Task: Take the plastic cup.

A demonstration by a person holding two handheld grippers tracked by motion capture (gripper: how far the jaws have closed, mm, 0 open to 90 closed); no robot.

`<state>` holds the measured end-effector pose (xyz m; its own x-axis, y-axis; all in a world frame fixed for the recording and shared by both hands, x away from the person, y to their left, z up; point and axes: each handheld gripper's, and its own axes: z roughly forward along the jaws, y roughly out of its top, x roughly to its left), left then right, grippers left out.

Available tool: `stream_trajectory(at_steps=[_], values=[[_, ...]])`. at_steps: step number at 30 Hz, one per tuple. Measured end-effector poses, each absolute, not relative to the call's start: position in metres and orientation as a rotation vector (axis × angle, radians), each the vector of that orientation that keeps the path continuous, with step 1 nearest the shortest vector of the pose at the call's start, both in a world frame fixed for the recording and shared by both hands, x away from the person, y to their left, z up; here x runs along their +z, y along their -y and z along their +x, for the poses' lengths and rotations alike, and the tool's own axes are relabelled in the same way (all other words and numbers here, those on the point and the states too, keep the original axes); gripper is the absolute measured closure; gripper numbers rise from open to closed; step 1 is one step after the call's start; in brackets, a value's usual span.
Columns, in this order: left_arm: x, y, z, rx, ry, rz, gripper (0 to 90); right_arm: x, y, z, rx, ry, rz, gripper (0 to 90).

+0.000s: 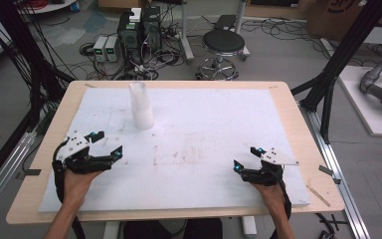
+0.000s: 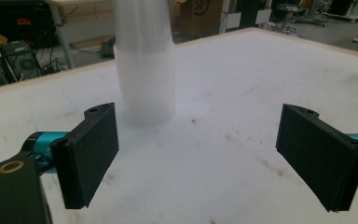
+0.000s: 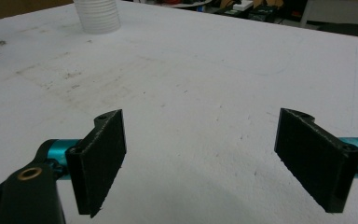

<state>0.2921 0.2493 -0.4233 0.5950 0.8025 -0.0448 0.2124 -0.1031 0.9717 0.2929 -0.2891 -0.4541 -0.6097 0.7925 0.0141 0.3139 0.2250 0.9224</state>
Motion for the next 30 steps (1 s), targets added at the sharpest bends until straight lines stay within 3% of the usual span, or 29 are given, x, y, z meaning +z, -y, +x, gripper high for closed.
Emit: stream_trajectory(at_steps=[18, 30], values=[[-0.324, -0.250, 0.371, 0.614, -0.742, 1.634, 13.0, -0.454, 0.290, 0.294, 1.373, -2.045, 1.017, 16.6], [-0.301, -0.226, 0.427, 0.569, -0.741, 1.701, 12.9, -0.454, 0.291, 0.294, 1.382, -2.049, 1.019, 16.6]])
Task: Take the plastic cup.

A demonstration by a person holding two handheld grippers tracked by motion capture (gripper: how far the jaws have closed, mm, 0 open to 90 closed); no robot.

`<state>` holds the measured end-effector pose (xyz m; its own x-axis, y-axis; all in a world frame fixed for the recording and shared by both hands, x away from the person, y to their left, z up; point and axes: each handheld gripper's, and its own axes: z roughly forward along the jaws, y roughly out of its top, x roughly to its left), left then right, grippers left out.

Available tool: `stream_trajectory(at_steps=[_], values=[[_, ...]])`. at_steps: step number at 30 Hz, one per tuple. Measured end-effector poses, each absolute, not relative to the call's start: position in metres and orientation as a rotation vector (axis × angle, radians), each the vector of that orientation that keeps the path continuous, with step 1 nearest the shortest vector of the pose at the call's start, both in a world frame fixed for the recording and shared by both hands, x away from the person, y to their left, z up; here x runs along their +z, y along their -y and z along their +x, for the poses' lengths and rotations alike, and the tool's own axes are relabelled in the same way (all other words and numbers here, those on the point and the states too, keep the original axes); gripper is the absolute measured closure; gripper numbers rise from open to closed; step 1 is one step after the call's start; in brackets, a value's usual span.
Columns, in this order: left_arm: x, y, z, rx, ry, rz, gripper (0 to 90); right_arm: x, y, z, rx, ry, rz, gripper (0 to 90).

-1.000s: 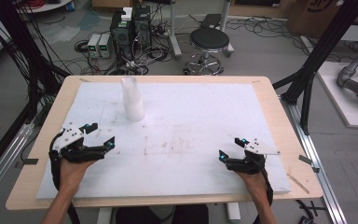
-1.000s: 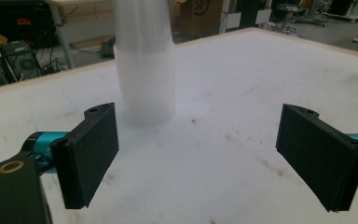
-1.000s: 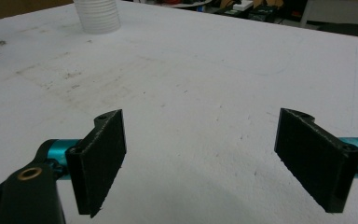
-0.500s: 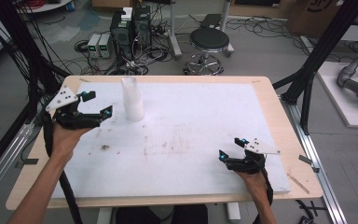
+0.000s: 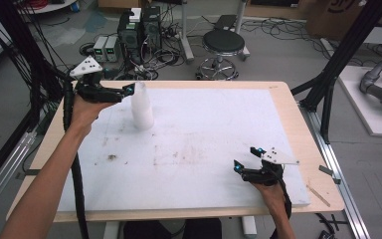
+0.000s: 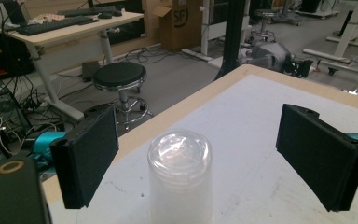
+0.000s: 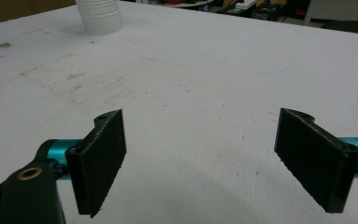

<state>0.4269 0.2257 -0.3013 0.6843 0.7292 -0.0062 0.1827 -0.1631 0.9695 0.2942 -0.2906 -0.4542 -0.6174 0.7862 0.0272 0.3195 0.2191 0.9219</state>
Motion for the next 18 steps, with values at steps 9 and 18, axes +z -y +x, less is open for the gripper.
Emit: stream_trajectory(at_steps=[9, 18], values=[[-0.311, -0.219, 0.451, 0.541, -0.778, 1.734, 12.9, -0.454, 0.290, 0.295, 1.379, -2.052, 1.022, 16.6], [-0.332, -0.209, 0.472, 0.488, -0.824, 1.816, 12.9, -0.454, 0.290, 0.294, 1.374, -2.052, 1.022, 16.6]])
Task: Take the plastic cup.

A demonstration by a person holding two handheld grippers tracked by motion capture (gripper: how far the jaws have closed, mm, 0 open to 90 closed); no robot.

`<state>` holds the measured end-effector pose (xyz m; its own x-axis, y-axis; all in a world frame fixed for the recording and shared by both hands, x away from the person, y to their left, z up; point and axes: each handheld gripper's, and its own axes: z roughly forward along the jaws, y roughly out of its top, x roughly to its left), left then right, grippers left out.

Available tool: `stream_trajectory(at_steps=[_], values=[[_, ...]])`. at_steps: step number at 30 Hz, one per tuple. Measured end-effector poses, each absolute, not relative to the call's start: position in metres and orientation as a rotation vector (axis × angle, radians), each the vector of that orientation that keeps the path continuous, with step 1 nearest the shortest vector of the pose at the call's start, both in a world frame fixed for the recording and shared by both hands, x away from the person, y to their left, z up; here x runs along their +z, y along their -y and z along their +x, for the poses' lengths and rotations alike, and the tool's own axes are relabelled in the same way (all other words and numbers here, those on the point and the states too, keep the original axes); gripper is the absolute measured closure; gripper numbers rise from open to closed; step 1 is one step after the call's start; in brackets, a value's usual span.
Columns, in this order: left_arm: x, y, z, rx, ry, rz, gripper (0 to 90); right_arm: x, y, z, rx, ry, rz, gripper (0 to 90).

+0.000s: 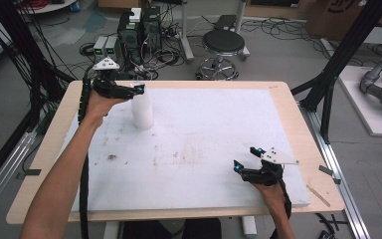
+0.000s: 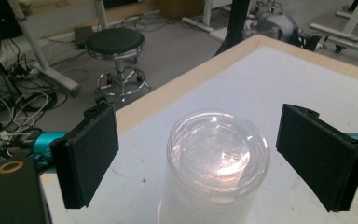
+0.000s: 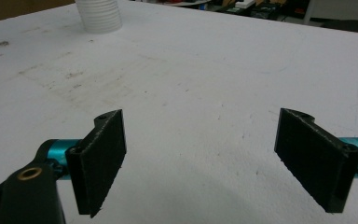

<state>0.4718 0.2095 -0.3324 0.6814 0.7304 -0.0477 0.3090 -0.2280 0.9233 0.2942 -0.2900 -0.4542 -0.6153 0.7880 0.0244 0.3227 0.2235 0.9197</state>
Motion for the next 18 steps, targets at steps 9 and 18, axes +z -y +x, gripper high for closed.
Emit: stream_trajectory(at_steps=[9, 18], values=[[-0.345, -0.197, 0.480, 0.468, -0.844, 1.938, 13.0, -0.454, 0.290, 0.295, 1.374, -2.056, 1.029, 16.6], [-0.351, -0.192, 0.482, 0.475, -0.861, 2.024, 14.5, -0.454, 0.290, 0.295, 1.373, -2.057, 1.028, 16.6]])
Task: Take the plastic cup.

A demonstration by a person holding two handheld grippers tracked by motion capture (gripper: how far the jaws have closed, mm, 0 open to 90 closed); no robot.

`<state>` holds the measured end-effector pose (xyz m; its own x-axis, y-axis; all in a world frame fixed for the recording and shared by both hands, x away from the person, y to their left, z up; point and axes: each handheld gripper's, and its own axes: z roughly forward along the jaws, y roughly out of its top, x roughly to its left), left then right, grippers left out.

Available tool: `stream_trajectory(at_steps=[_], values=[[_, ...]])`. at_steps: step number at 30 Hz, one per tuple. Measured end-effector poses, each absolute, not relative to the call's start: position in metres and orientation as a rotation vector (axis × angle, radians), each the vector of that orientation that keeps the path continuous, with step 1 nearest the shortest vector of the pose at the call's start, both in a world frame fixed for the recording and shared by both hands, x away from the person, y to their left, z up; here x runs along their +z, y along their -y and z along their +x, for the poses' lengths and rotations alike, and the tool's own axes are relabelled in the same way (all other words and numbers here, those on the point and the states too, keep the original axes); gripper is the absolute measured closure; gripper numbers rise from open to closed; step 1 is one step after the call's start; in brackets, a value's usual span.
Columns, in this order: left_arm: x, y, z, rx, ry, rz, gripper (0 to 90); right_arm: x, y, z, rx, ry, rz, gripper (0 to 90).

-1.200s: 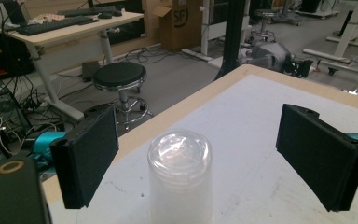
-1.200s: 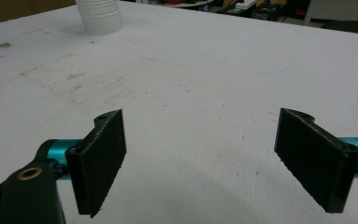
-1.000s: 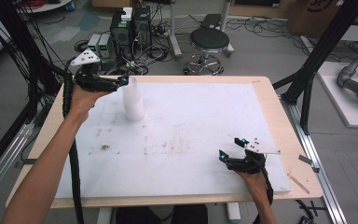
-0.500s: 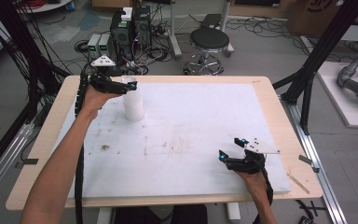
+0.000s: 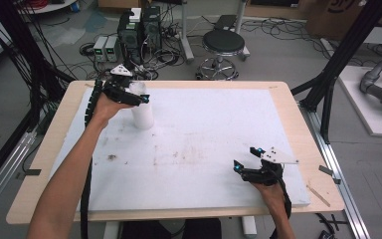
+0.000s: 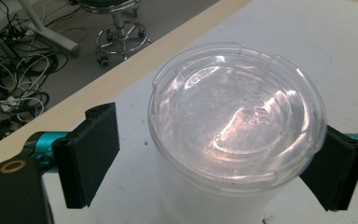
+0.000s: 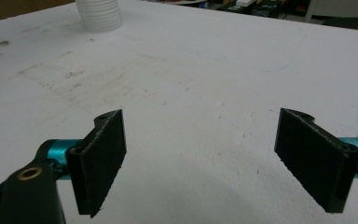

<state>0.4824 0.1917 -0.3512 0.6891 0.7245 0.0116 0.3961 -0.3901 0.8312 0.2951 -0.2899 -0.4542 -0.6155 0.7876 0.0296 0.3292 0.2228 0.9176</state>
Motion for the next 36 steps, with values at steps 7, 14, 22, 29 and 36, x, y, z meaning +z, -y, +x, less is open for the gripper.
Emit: stream_trajectory(at_steps=[7, 14, 22, 29, 36], values=[[-0.3520, -0.1928, 0.4826, 0.446, -0.853, 2.040, 21.3, -0.4543, 0.2900, 0.2951, 1.375, -2.056, 1.032, 16.6], [-0.3535, -0.1920, 0.4838, 0.430, -0.846, 2.048, 24.3, -0.4542, 0.2903, 0.2945, 1.374, -2.052, 1.023, 16.6], [-0.3539, -0.1903, 0.4838, 0.426, -0.830, 2.063, 33.0, -0.4543, 0.2904, 0.2951, 1.375, -2.053, 1.025, 16.6], [-0.3534, -0.1889, 0.4825, 0.424, -0.830, 2.071, 34.4, -0.4544, 0.2903, 0.2953, 1.373, -2.054, 1.028, 16.6], [-0.3518, -0.1890, 0.4811, 0.431, -0.829, 2.072, 34.7, -0.4543, 0.2900, 0.2953, 1.372, -2.055, 1.032, 16.6]])
